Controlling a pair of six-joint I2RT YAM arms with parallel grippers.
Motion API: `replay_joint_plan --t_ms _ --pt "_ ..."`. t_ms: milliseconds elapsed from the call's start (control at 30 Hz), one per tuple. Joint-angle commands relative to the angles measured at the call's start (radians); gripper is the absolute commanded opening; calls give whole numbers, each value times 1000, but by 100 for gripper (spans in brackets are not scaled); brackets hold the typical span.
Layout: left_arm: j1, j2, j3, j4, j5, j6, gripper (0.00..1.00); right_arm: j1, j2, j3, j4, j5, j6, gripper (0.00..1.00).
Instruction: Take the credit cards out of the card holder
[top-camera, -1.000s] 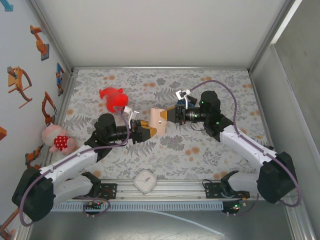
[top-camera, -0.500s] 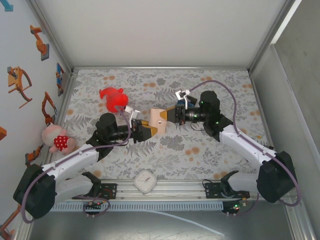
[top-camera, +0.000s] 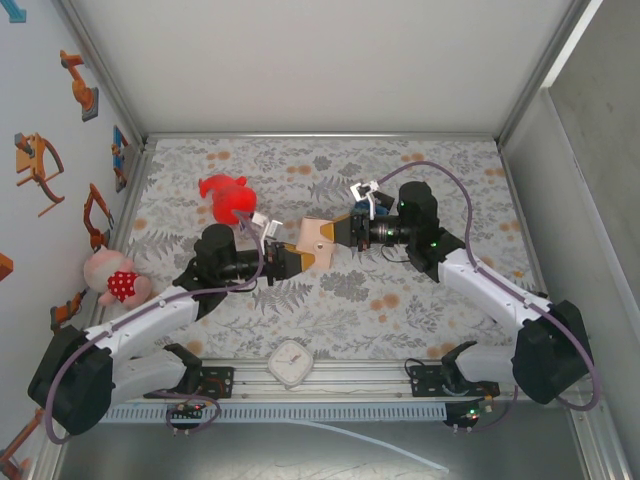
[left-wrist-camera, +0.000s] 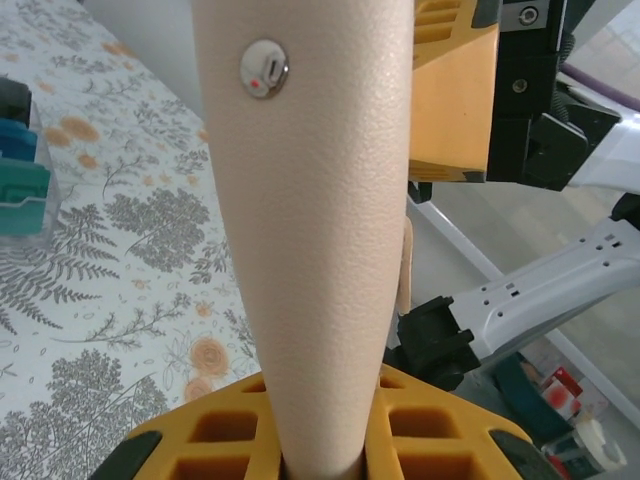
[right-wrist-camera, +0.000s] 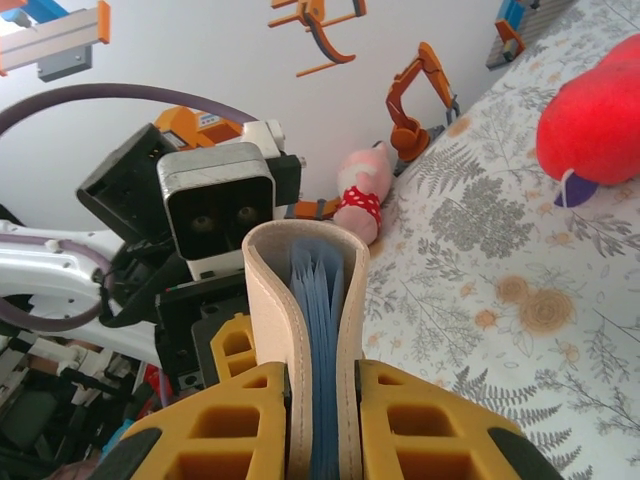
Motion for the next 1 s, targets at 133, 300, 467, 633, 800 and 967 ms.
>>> replay_joint_plan --t_ms 133,300,467,633,800,967 --pt "-1 -28 79 -243 -196 152 0 5 -10 42 -178 206 -36 24" --pt "-2 -44 90 -373 -399 193 0 22 -65 52 -303 437 -31 35" --pt "-1 -44 83 -373 -516 192 0 89 -89 76 -414 653 -11 36" --pt "-1 -17 95 -349 -551 175 0 188 -54 142 -492 800 -4 38" --pt "-1 12 113 -339 -553 170 0 240 36 210 -508 829 4 43" --pt "-1 29 116 -322 -544 157 0 280 131 264 -489 805 8 48"
